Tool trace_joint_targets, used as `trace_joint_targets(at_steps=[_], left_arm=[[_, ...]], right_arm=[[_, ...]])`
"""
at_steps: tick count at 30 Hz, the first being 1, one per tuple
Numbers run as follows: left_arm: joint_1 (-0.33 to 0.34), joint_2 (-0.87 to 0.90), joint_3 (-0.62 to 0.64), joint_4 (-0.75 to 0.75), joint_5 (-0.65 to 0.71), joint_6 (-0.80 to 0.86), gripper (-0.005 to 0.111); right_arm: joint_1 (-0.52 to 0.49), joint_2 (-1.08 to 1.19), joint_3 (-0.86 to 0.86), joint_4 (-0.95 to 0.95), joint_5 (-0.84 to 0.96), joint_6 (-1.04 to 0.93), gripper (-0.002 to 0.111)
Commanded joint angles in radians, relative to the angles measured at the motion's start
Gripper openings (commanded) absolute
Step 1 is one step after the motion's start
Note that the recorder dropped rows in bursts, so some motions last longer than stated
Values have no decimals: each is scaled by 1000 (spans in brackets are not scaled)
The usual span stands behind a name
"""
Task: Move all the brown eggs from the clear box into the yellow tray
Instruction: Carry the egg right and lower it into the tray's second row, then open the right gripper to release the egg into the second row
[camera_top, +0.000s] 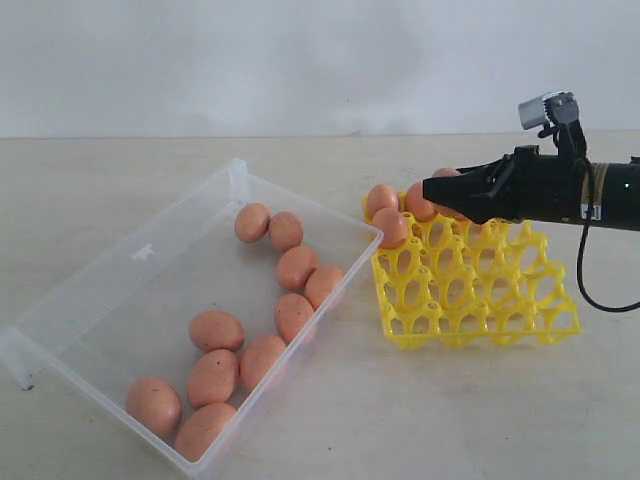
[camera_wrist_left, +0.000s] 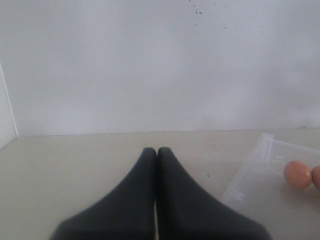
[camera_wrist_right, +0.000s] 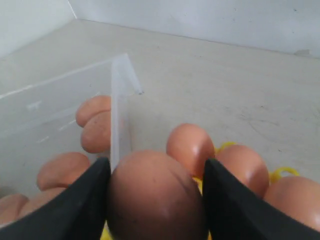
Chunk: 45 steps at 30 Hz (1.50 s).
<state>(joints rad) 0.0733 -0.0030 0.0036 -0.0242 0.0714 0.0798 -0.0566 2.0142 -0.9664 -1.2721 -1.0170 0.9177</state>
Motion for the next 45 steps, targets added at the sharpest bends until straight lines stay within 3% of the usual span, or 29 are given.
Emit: trace_joint_targets(at_steps=[1, 12, 17, 28, 30, 36, 38, 45], left_arm=[[-5, 3, -4, -5, -16, 4, -4], [-5, 3, -4, -5, -19, 4, -4], [-5, 3, -4, -5, -19, 4, -4], [-5, 3, -4, -5, -19, 4, -4], [-5, 3, -4, -5, -19, 4, -4], [-5, 3, -4, -5, -19, 4, -4], [-5, 3, -4, -5, -19, 4, -4], [-5, 3, -4, -5, -19, 4, -4]], right_arm=[[-2, 23, 1, -2, 59, -62, 0], [12, 90, -3, 167, 18, -203, 0], [88, 90, -3, 180, 45, -263, 0], [88, 90, -3, 212, 96, -270, 0], [88, 90, -3, 203, 96, -270, 8], [88, 90, -3, 204, 96, -270, 53], [88, 90, -3, 240, 96, -284, 62], [88, 90, -3, 263, 50, -301, 62]])
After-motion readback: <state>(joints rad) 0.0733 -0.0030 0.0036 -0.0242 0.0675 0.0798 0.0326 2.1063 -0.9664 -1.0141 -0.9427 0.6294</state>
